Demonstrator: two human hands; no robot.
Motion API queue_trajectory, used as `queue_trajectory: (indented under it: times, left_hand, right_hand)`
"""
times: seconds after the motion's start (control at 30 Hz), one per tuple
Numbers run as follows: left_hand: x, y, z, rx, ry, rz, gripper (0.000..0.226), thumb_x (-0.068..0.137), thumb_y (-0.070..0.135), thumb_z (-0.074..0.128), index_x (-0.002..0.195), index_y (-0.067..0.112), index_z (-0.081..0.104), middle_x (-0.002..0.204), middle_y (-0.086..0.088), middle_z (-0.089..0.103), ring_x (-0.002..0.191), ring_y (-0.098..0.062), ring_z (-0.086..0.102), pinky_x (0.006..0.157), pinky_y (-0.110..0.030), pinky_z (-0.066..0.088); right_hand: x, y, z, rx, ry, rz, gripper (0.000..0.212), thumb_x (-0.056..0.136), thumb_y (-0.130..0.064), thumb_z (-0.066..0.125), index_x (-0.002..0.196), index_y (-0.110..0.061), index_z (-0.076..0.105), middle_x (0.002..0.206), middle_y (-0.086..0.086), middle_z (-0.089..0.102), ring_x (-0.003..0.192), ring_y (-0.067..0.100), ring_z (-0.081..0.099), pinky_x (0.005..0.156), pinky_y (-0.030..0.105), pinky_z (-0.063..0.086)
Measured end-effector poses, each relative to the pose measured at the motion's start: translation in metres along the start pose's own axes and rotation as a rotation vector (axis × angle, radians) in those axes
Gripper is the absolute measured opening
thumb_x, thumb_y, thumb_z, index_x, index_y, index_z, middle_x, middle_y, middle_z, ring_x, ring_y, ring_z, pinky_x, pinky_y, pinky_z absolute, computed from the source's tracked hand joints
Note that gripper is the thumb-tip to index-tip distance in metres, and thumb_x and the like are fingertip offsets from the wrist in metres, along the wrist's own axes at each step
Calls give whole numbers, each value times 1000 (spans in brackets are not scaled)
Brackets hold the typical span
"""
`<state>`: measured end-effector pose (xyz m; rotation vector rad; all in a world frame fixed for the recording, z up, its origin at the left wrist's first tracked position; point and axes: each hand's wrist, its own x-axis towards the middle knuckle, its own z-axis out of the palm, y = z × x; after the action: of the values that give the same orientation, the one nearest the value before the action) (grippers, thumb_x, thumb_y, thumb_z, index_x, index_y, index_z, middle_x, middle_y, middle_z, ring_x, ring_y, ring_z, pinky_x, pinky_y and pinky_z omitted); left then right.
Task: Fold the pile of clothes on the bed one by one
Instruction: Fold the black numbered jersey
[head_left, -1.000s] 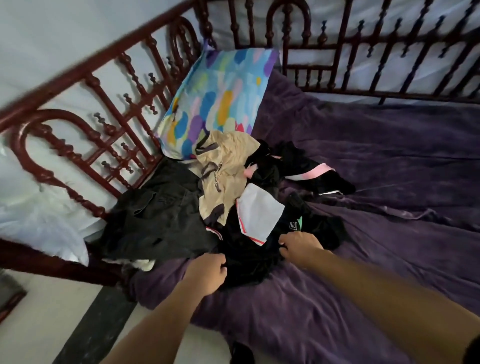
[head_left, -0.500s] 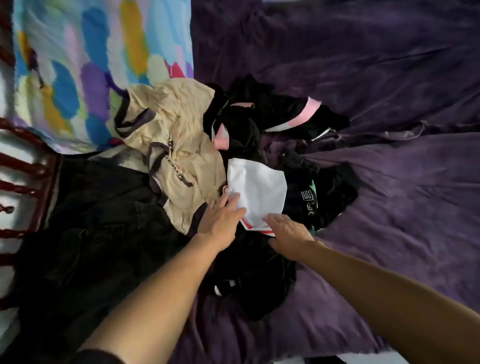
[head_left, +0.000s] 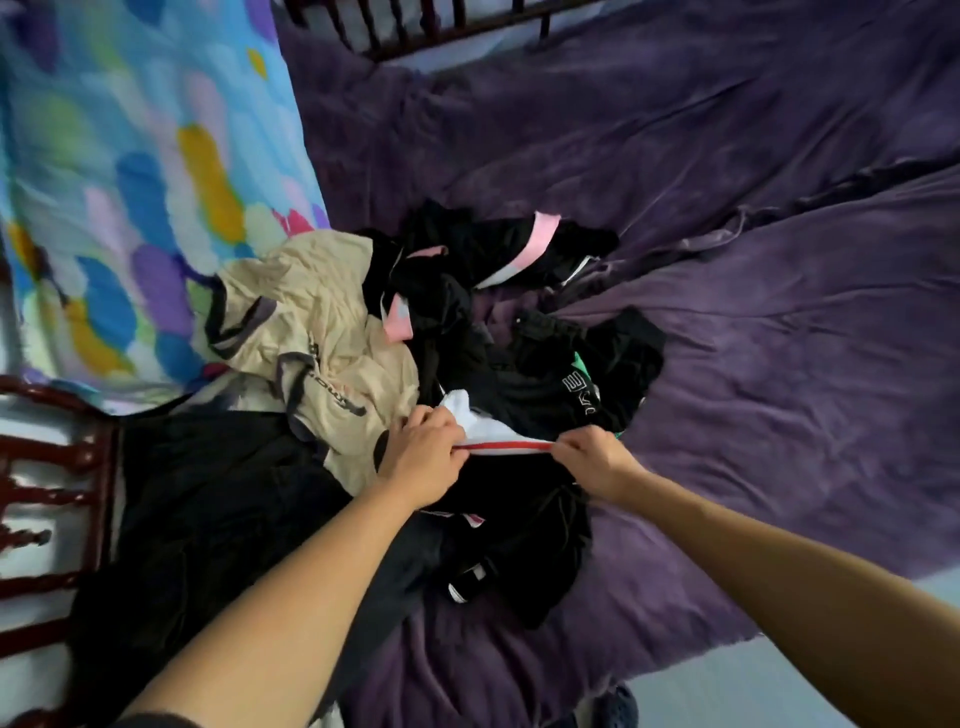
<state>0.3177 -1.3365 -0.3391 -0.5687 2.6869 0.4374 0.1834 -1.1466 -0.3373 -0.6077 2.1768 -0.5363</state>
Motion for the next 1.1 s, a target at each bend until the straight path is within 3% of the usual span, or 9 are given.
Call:
queue_trajectory:
  times: [0.07, 0.17, 0.3, 0.5, 0.7, 0.77, 0.87, 0.93, 1.1]
  left_hand:
    - [-9, 13, -35, -151, 88, 20, 18, 93, 29, 53, 104, 20, 64, 111, 3, 58, 119, -22, 46, 90, -37, 37]
    - [-29, 39, -96, -337, 176, -24, 17, 94, 24, 53, 77, 19, 55, 73, -1, 53, 85, -33, 59, 69, -38, 41]
    - [-72, 66, -166, -396, 395, -23, 22, 95, 18, 51, 75, 11, 57, 75, -11, 59, 77, -30, 57, 70, -39, 43]
    - [-163, 88, -239, -737, 748, -47, 37, 95, 18, 51, 62, 7, 42, 60, -1, 34, 58, -12, 31, 52, -27, 25]
    - [-234, 113, -306, -1084, 748, 143, 19, 98, 19, 48, 92, 6, 59, 86, -9, 51, 84, -18, 45, 75, -34, 33]
    - [-254, 116, -323, -1201, 784, 227, 22, 98, 17, 48, 82, 12, 63, 84, -4, 61, 83, -15, 53, 75, -31, 42]
    - [-279, 103, -350, -1315, 812, 303, 21, 98, 15, 47, 87, 13, 65, 90, -5, 65, 87, -15, 58, 79, -27, 46]
    - [-290, 76, -360, -1266, 870, 255, 21, 99, 16, 46, 89, 12, 65, 90, -5, 65, 83, -14, 60, 76, -27, 48]
    - [-293, -23, -339, -657, 973, -104, 33, 98, 18, 46, 76, -6, 49, 69, -12, 43, 70, -20, 44, 64, -33, 31]
  right_hand:
    - [-13, -9, -30, 47, 92, -42, 37, 88, -27, 54, 55, -14, 44, 52, -2, 44, 62, 20, 47, 59, 35, 36]
    - [-38, -28, -66, 63, 215, -160, 32, 90, -29, 55, 61, -16, 51, 57, -2, 51, 65, 23, 53, 61, 38, 41]
    - [-80, -41, -94, 99, 382, -308, 12, 88, -26, 62, 98, -24, 66, 92, -3, 62, 86, 18, 59, 74, 31, 45]
    - [-142, -33, -85, 98, 269, -281, 62, 78, -25, 75, 135, -24, 49, 127, 4, 58, 109, 21, 60, 94, 37, 49]
    - [-184, -78, -82, 154, 296, -331, 112, 62, -36, 88, 151, -22, 23, 136, 8, 48, 125, 24, 50, 104, 36, 40]
    - [-192, -99, -85, 246, 260, -346, 103, 62, -27, 90, 147, -18, 32, 124, 8, 53, 112, 21, 54, 102, 37, 43]
    - [-200, -121, -75, 266, 161, -358, 24, 73, -18, 83, 90, -17, 66, 78, -7, 67, 77, 15, 60, 79, 29, 54]
    - [-203, -134, -65, 324, 160, -350, 24, 82, -15, 76, 64, -18, 60, 56, -14, 61, 60, 9, 55, 57, 13, 46]
    - [-212, -162, -74, 390, 393, -400, 20, 88, -10, 63, 69, -8, 60, 67, 5, 52, 69, 20, 50, 65, 32, 38]
